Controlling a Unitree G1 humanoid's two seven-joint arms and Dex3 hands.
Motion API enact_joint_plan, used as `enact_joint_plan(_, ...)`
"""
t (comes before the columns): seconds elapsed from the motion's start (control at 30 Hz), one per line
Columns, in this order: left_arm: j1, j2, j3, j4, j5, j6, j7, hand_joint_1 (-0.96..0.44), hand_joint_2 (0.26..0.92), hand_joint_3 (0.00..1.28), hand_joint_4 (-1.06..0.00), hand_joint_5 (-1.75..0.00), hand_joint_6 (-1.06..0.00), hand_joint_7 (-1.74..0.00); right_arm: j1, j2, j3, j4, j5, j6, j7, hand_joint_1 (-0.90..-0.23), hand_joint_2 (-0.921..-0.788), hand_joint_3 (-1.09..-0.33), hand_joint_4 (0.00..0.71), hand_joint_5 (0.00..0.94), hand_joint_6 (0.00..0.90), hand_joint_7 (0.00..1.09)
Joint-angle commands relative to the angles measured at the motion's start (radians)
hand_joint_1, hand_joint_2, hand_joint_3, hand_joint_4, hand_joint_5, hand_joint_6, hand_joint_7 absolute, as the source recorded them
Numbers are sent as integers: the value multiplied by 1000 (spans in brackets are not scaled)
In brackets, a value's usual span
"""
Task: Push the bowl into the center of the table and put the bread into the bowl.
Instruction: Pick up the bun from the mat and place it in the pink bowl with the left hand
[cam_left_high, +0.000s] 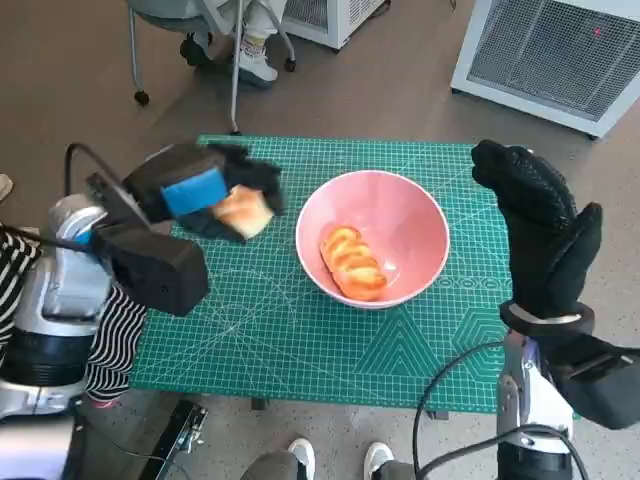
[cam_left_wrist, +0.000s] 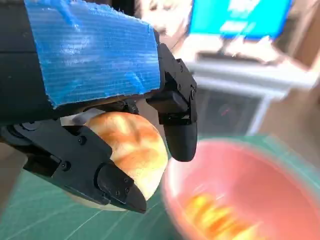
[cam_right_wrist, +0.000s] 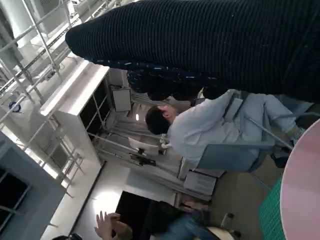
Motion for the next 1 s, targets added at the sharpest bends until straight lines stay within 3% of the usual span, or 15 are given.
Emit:
enact_joint_plan(0.03, -33, -73, -30, -32, -17, 26, 9, 1, 920, 77, -724, -1111, -564, -1245, 9, -5, -4, 19, 5, 4, 9, -713, -921, -697, 211, 0, 138, 371)
enact_joint_plan(0.33, -117, -200, -140, 93, 28, 14, -2, 2, 920, 65, -719, -1087, -592, -1241, 19, -11, -11, 12, 12, 3, 16, -711, -921, -697, 211, 0, 138, 372)
enact_joint_plan(0.57, -182, -296, -199, 263, 69, -35, 53, 1, 920, 77, -714, -1116, -570, -1242, 28, -15, -18, 1, 13, 4, 20, -708, -921, -698, 206, 0, 136, 373)
enact_joint_plan(0.7, -204, -343, -228, 351, 96, -54, 88, 1, 921, 101, -710, -1147, -524, -1257, 30, -16, -19, -6, 9, 4, 17, -708, -921, -699, 205, 0, 135, 374)
enact_joint_plan(0.77, -212, -365, -241, 386, 109, -48, 95, 0, 921, 161, -646, -1203, -451, -1339, 31, -17, -19, -9, 7, 5, 15, -708, -921, -700, 203, 0, 135, 374)
enact_joint_plan(0.8, -215, -373, -245, 399, 114, -45, 96, -14, 868, 153, -556, -966, -391, -1116, 31, -17, -19, -11, 6, 5, 15, -707, -921, -701, 202, 0, 135, 374)
enact_joint_plan(0.87, -222, -388, -255, 424, 116, -32, 85, -31, 819, 115, -494, -513, -361, -717, 32, -17, -19, -13, 4, 5, 13, -707, -921, -704, 200, 0, 135, 375)
enact_joint_plan(1.0, -236, -406, -274, 469, 120, -15, 50, -98, 791, 65, -342, -145, -275, -356, 30, -18, -20, -13, -2, 2, 9, -705, -921, -708, 198, 0, 134, 376)
